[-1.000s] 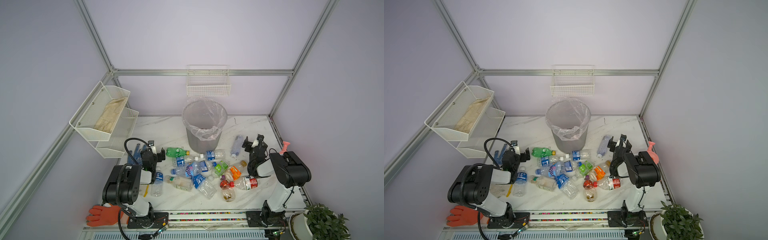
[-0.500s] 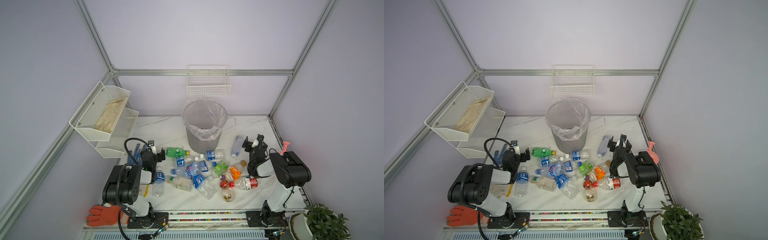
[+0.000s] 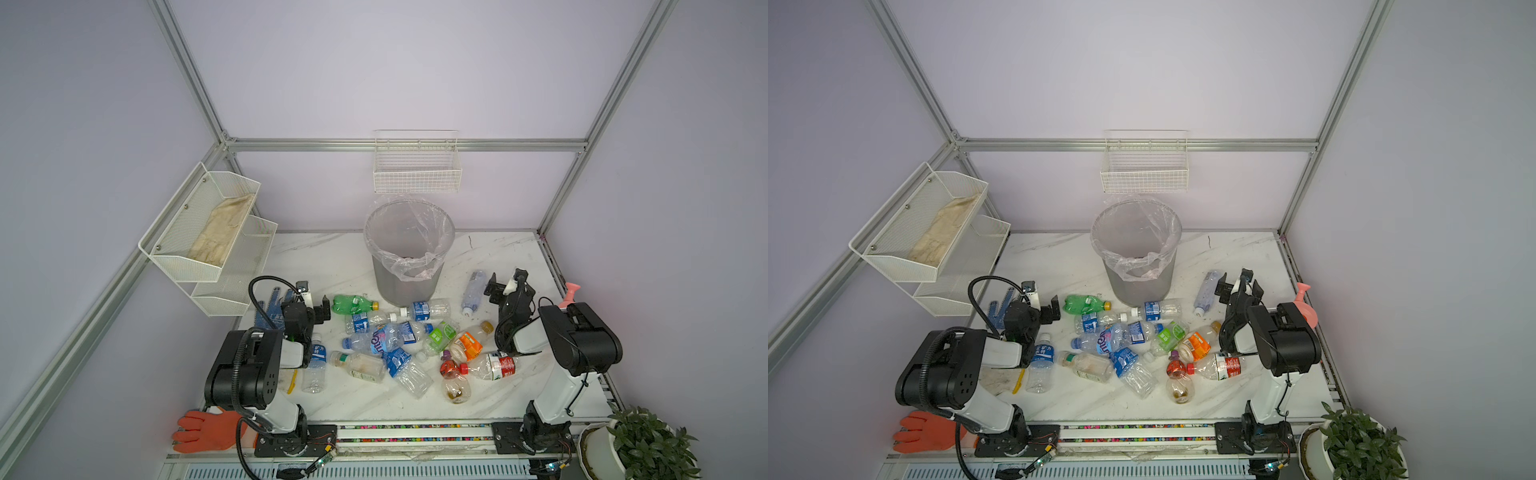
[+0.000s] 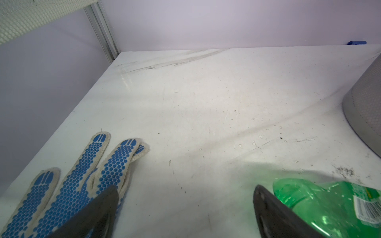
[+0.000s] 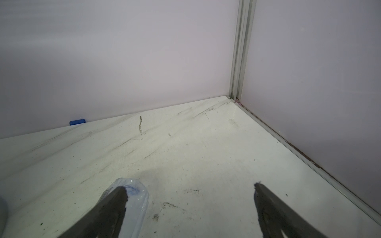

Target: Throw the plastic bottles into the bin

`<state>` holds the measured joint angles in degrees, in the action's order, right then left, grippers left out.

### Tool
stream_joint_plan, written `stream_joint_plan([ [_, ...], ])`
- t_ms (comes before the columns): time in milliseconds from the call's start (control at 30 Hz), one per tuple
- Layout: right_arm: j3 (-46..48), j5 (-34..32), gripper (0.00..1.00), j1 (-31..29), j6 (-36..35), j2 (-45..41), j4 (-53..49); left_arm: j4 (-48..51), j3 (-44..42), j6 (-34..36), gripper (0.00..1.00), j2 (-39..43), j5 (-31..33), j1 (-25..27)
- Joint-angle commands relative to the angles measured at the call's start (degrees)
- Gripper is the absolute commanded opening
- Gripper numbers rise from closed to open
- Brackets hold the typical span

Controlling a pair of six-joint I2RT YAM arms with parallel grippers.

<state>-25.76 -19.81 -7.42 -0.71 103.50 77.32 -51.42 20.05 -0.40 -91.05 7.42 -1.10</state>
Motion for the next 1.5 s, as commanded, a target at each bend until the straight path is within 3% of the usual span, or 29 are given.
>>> stream_joint_plan([
  [0,-0.01,0.21,0.97,0.17,-0.66,-1.08,1.79,-2.76,1.64,-0.57,1.00,1.17,-0.62,-0.32],
  [1200,-0.02,0.21,0.97,0.17,-0.72,-1.11,1.78,-2.09,2.11,-0.65,1.00,0.99,-0.41,-0.33],
  [1300,-0.16,0.20,0.97,0.15,-0.68,-1.11,1.72,0.19,2.83,-0.55,1.00,3.55,2.55,-0.13],
  [1367,0.18,-0.67,0.97,0.13,-1.22,-1.76,3.17,11.92,6.84,-2.20,1.00,8.67,7.14,0.12],
  [1467,-2.06,-8.84,0.97,-4.13,-2.90,-12.09,-9.01,27.16,13.26,-3.02,1.00,18.09,8.36,0.53],
])
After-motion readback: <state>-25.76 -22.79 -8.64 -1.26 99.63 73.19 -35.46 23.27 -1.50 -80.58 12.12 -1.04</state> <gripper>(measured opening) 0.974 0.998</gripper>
